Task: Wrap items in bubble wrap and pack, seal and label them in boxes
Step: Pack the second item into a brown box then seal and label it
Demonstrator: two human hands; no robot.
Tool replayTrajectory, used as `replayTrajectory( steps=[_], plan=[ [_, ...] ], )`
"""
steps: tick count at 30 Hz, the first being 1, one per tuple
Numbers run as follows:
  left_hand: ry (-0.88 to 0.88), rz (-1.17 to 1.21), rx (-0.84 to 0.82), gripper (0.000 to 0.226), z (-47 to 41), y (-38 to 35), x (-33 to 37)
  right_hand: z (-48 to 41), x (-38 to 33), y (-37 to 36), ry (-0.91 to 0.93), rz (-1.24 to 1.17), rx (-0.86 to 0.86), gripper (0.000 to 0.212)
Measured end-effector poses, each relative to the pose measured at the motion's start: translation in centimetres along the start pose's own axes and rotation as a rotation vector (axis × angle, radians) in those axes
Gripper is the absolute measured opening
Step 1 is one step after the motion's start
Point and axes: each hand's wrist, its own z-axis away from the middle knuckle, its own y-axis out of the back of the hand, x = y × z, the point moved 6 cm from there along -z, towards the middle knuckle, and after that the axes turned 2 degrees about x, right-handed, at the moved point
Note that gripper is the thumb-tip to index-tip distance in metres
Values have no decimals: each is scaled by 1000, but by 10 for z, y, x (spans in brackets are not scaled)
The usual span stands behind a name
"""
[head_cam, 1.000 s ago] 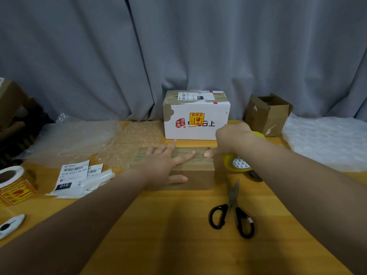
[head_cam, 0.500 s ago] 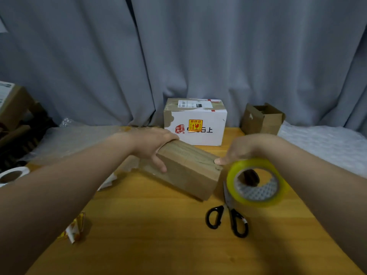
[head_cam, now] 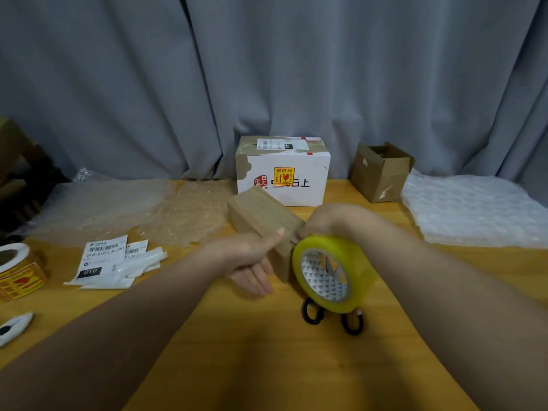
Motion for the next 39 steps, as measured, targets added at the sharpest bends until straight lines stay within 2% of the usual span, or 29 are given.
replayTrajectory(
  steps=[1,4,6,10,13,16,19,20,22,23,25,26,27,29,31,33,35,39],
  plan=[
    [24,38,-53,88,4,-8,-7,4,-7,-3,24,-10,-22,28],
    [-12,137,63,88,5,-4,-11,12,-20,-11,62,-164,-4,11],
    [-26,202,136,80,4,5,-12,14,-22,-24,1,-497,-25,13],
    [-45,159,232,60,5,16,-12,12,-28,-56,-83,-1092,-12,21],
    [-80,256,238,47,7,18,-13,7,-28,-72,-106,-1414,23,12],
    [-121,348,202,51,14,17,-11,4,-25,-79,-94,-1561,36,17],
    [-173,99,257,71,22,16,-5,3,-26,-86,-124,-1631,10,23],
    [-201,50,288,70,25,16,-3,4,-25,-88,-141,-1572,-5,27],
    [-235,33,334,58,30,19,0,6,-11,-84,-176,-1225,37,43],
    [-240,13,362,57,33,23,1,6,2,-75,-189,-978,147,53],
    [-240,-58,418,58,35,30,1,6,25,-39,-134,-480,536,57],
    [-250,-79,441,52,37,33,2,5,25,-22,-20,-322,696,52],
    [-254,-82,449,44,36,35,1,1,19,-12,129,-230,766,44],
    [-267,-64,457,31,34,41,-1,-18,-3,-11,395,-58,640,40],
    [-276,-71,458,25,34,47,-4,-42,-20,-25,467,22,438,46],
    [-284,-97,466,21,34,54,-7,-60,-26,-35,390,42,358,51],
    [-305,-140,495,24,33,61,-6,-72,-27,-36,303,40,355,58],
    [-386,-318,551,50,29,62,2,-83,-21,-30,198,66,384,64]
  ],
)
